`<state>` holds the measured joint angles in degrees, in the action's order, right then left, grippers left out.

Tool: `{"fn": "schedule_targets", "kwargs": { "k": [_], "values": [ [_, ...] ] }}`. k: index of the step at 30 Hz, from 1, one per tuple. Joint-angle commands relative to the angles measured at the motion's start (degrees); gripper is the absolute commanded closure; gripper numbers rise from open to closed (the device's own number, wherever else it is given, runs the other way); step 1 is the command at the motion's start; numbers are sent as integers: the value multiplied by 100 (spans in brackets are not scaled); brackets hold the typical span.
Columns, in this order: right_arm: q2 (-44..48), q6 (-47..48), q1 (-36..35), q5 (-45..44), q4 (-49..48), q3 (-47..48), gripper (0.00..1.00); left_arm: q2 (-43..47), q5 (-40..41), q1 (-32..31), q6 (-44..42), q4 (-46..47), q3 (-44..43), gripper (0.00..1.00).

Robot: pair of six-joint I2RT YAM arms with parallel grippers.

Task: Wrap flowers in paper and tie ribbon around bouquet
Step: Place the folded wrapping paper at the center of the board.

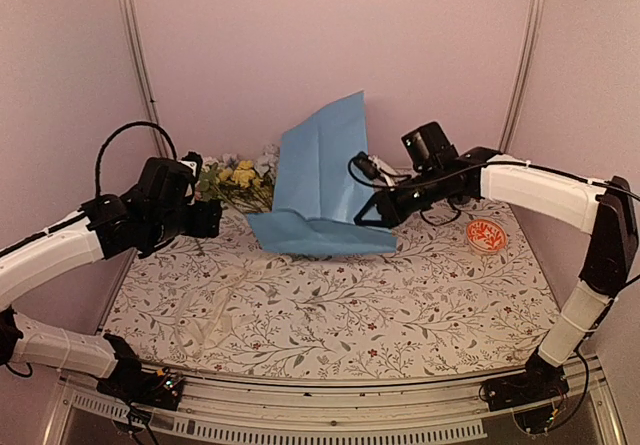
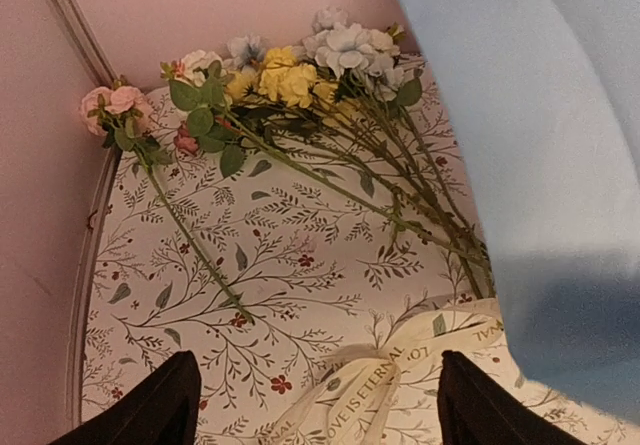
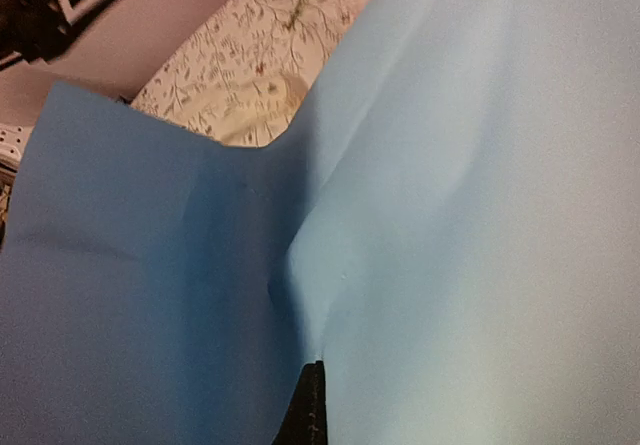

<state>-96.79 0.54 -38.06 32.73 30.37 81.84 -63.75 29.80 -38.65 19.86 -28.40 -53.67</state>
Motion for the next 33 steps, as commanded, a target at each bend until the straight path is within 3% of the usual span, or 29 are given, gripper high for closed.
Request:
{"fn": "schedule_targets", "kwargs": {
  "k": [1, 6, 11, 18, 20, 24, 28, 33],
  "values": [
    [7, -587, 43, 530, -791, -1344, 100, 369, -85, -192, 74, 706, 424, 24],
    [-359, -1236, 241, 440, -1105, -1841, 100, -187, -584, -1272, -1026, 1296, 537, 22],
    [-345, -1501, 430, -160, -987, -2112, 98, -1374, -1243, -1729, -1003, 1226, 296, 21],
    [31, -1828, 595, -989, -787, -2528, 96, -2657, -1418, -2290, -1347, 1283, -432, 18],
    [-39, -1846, 624, -998, -771, -2490, 84, -2904, -1471, -2514, -1659, 1292, -610, 16],
    [30, -1827, 632, -1137, -698, -2472, 48, -3346, -1731, -2682, -1941, 1160, -827, 13],
    [472, -1936, 667, -1967, -456, -2629, 36, -3691, -1860, -2669, -1878, 1186, -767, 12],
    [901, -1980, 675, -1882, -52, -3025, 30, -4064, -2034, -2633, -1736, 1344, -613, 13]
  ]
}}
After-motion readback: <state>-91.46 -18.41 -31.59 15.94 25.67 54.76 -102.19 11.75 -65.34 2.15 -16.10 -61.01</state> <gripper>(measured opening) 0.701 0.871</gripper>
